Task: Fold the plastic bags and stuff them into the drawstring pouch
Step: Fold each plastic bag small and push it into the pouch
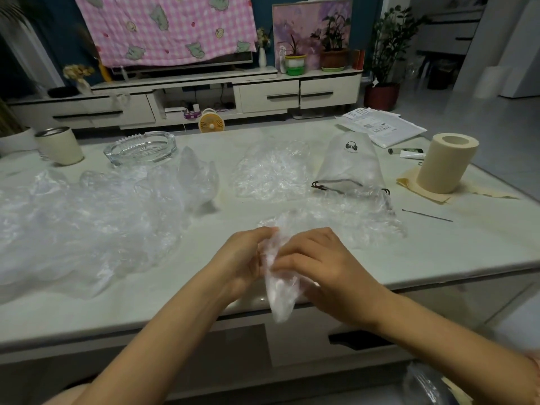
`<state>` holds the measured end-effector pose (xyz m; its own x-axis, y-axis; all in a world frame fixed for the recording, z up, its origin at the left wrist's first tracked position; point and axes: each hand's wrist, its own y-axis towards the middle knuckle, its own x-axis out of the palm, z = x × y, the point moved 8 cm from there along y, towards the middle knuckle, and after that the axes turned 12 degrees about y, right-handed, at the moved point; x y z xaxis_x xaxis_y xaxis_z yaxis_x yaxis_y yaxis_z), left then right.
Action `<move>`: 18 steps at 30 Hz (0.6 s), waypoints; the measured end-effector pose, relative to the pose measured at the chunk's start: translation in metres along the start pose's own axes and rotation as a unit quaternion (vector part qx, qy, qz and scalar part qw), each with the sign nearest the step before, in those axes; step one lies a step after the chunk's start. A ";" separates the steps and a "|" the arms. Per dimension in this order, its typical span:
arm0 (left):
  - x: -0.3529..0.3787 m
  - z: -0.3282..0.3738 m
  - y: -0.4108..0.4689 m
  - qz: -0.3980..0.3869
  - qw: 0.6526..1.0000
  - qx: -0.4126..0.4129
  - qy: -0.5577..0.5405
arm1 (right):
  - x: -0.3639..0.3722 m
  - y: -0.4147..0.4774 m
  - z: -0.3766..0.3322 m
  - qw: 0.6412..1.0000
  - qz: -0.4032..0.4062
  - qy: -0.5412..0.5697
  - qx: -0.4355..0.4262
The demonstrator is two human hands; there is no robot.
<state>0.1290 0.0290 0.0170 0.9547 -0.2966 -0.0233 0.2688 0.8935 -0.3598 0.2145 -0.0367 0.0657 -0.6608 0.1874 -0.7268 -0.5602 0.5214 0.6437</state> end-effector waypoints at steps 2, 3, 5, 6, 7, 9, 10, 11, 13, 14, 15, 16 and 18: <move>-0.006 0.006 0.000 0.041 0.996 0.046 0.065 | -0.008 0.003 0.007 0.990 0.018 0.125 0.062; -0.006 0.011 -0.001 0.060 0.990 0.079 0.101 | -0.011 0.002 0.015 0.972 0.023 0.196 0.129; -0.008 0.019 -0.005 0.103 0.975 0.129 0.151 | -0.011 -0.003 0.030 0.919 0.022 0.306 0.249; -0.008 0.021 -0.007 0.118 0.969 0.143 0.165 | -0.010 -0.004 0.033 0.898 0.011 0.336 0.283; -0.005 0.022 -0.007 0.120 0.966 0.150 0.174 | -0.008 -0.005 0.038 0.881 0.001 0.358 0.308; 0.000 0.019 -0.006 0.098 0.968 0.142 0.183 | -0.005 -0.010 0.047 0.849 -0.011 0.388 0.359; 0.003 0.017 -0.004 0.077 0.973 0.133 0.171 | -0.004 -0.013 0.050 0.832 -0.014 0.402 0.382; 0.006 0.015 -0.003 0.050 0.980 0.123 0.150 | -0.002 -0.016 0.053 0.822 -0.018 0.405 0.400; 0.014 0.012 -0.002 -0.022 0.988 0.103 0.115 | 0.001 -0.022 0.058 0.810 -0.029 0.392 0.434; 0.019 0.010 -0.003 -0.056 0.986 0.097 0.122 | 0.002 -0.025 0.060 0.806 -0.031 0.387 0.447; 0.023 0.010 -0.005 -0.077 0.982 0.095 0.147 | 0.001 -0.026 0.062 0.803 -0.028 0.385 0.454; 0.024 0.010 -0.007 -0.083 0.976 0.097 0.176 | 0.000 -0.026 0.063 0.802 -0.022 0.384 0.457; 0.023 0.010 -0.006 -0.050 0.971 0.107 0.209 | -0.002 -0.027 0.064 0.802 -0.009 0.387 0.454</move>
<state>0.1505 0.0198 0.0282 0.7988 -0.4573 -0.3909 0.4210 0.8891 -0.1797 0.2631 0.0020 0.0346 -0.9660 -0.2172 -0.1404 -0.2105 0.9757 -0.0614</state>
